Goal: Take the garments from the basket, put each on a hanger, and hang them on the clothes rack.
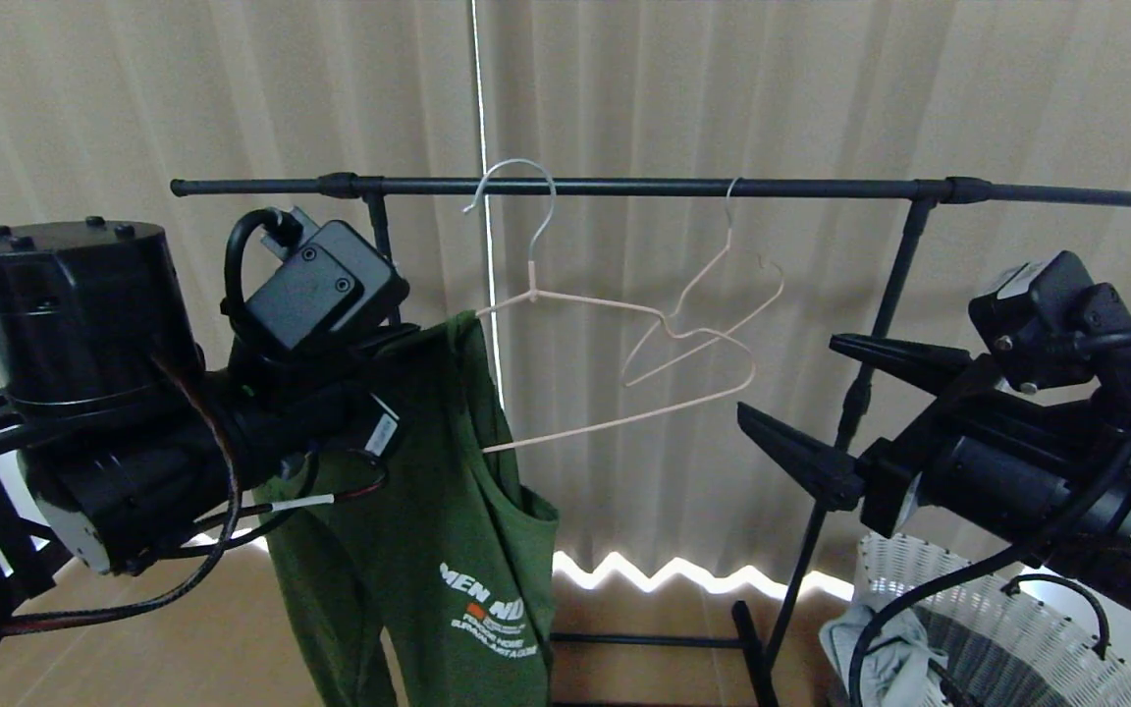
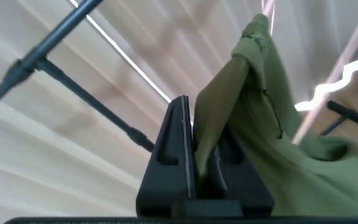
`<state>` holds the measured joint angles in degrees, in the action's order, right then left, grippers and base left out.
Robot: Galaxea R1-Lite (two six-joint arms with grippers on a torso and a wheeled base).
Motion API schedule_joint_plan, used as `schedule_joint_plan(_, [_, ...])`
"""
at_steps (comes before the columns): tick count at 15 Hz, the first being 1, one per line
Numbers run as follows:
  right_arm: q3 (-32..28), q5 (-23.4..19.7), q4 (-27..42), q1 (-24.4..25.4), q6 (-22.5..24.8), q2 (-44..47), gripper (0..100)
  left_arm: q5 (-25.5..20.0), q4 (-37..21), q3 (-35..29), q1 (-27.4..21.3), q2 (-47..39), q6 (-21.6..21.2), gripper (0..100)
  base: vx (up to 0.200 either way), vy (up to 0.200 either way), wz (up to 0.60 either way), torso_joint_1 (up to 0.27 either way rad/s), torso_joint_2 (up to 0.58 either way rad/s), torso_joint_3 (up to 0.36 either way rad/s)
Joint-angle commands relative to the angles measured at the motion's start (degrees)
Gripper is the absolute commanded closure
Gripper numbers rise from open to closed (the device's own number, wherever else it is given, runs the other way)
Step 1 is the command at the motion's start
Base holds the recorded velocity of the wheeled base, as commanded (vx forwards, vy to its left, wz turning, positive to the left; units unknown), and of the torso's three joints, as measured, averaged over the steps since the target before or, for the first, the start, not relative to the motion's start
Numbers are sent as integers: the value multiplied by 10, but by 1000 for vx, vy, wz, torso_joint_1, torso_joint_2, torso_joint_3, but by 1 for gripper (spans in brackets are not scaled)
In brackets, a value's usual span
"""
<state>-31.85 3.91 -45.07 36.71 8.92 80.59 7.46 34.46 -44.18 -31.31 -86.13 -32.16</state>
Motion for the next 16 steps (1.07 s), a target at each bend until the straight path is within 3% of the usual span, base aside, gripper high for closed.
schedule_joint_plan(1, [8,-1,0,-1,0,-7,0,1,2,-6,2,-3,12,100,0,0,0,0,0,0])
schedule_joint_plan(2, [9,-3,1,3,-6,-11,0,-1,3,-10,0,-2,27,100,0,0,0,0,0,0])
schedule_joint_plan(4, [21,-3,1,49,-70,-7,0,-6,27,-13,-10,2,65,100,0,0,0,0,0,0])
schedule_joint_plan(7, [22,-3,2,97,-125,-3,0,-7,63,-20,-16,0,67,100,0,0,0,0,0,0])
schedule_joint_plan(11, [24,0,7,102,-124,34,0,-9,93,-34,-33,-2,73,100,0,0,0,0,0,0])
schedule_joint_plan(16, [-39,8,7,97,-124,107,0,-39,118,-34,-47,3,78,100,0,0,0,0,0,0])
